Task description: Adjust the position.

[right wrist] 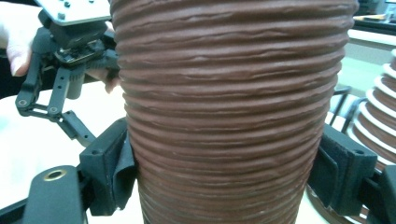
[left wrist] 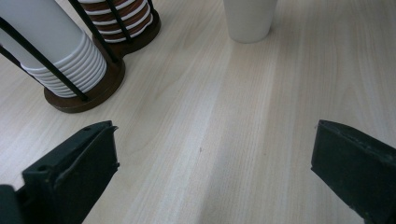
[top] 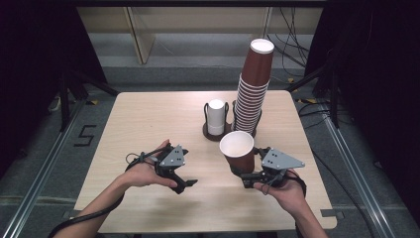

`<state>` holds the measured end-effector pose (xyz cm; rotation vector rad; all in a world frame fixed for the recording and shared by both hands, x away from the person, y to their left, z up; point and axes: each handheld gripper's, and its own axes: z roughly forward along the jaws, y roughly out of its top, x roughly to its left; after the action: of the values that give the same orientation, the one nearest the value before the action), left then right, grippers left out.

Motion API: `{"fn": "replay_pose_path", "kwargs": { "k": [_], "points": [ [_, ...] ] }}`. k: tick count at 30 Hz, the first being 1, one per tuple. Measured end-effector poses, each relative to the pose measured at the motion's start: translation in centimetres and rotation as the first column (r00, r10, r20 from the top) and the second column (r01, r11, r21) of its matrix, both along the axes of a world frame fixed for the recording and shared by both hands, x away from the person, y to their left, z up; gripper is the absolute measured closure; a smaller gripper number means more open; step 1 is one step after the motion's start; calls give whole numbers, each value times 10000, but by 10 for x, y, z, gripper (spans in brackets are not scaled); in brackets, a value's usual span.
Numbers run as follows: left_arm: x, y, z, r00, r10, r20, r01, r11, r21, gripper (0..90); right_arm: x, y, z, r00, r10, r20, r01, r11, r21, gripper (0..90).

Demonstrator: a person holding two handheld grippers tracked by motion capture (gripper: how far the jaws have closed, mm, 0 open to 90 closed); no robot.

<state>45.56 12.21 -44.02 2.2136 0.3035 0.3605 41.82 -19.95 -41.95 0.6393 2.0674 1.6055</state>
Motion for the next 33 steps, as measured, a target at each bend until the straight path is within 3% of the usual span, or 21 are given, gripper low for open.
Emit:
{"fn": "replay_pose_path", "kwargs": {
  "k": [6, 8, 9, 12, 13, 14, 18, 19, 20, 21, 22, 24, 32, 33],
  "points": [
    [0, 1, -4, 9998, 175, 4, -175, 9997, -165, 0, 2, -16, 3, 9986, -480, 238, 480, 9988, 35, 198],
    [0, 2, -5, 9997, 224, 8, -224, 9995, -215, 0, 1, -19, 4, 9981, -621, -4, 621, 9979, 181, 198],
    [0, 2, -5, 9997, 262, 22, -261, 9994, -214, 0, 3, -22, 4, 9978, -631, 199, 627, 9978, 199, 198],
    [0, 4, -6, 9994, 333, 12, -333, 9993, -162, 0, 4, -29, 4, 9963, -848, 102, 846, 9961, 251, 199],
    [1, 4, -7, 9993, 358, 50, -357, 9991, -239, 0, 5, -31, 5, 9951, -954, 270, 946, 9951, 289, 198],
    [1, 5, -8, 9994, 348, -15, -349, 9990, -265, 0, 4, -34, 5, 9939, -1101, 47, 1100, 9936, 240, 198],
    [0, 6, -11, 9984, 567, 10, -566, 9979, -327, 0, 6, -43, 6, 9905, -1377, 31, 1375, 9899, 339, 198],
    [0, 6, -12, 9982, 592, 50, -590, 9977, -321, 0, 6, -46, 6, 9884, -1518, -65, 1519, 9875, 423, 198],
    [0, 6, -13, 9984, 569, 60, -566, 9978, -355, 0, 8, -49, 6, 9841, -1764, 216, 1750, 9830, 553, 198],
    [0, 6, -14, 9984, 573, 14, -572, 9975, -411, 0, 8, -52, 6, 9838, -1791, -18, 1789, 9824, 529, 198],
    [-1, 6, -14, 9981, 622, -20, -622, 9975, -331, 0, 11, -56, 6, 9829, -1819, 299, 1804, 9825, 454, 198],
    [0, 7, -15, 9979, 637, 87, -634, 9973, -370, 0, 10, -61, 6, 9782, -2078, 21, 2072, 9759, 681, 198],
    [3, 10, -14, 9960, 890, 74, -885, 9946, -544, 0, 17, -89, -2, 9522, -3055, -58, 3049, 9485, 856, 198],
    [3, 10, -14, 9962, 872, 32, -869, 9946, -569, 0, 16, -90, -4, 9493, -3126, -335, 3144, 9445, 949, 198]
  ]
}}
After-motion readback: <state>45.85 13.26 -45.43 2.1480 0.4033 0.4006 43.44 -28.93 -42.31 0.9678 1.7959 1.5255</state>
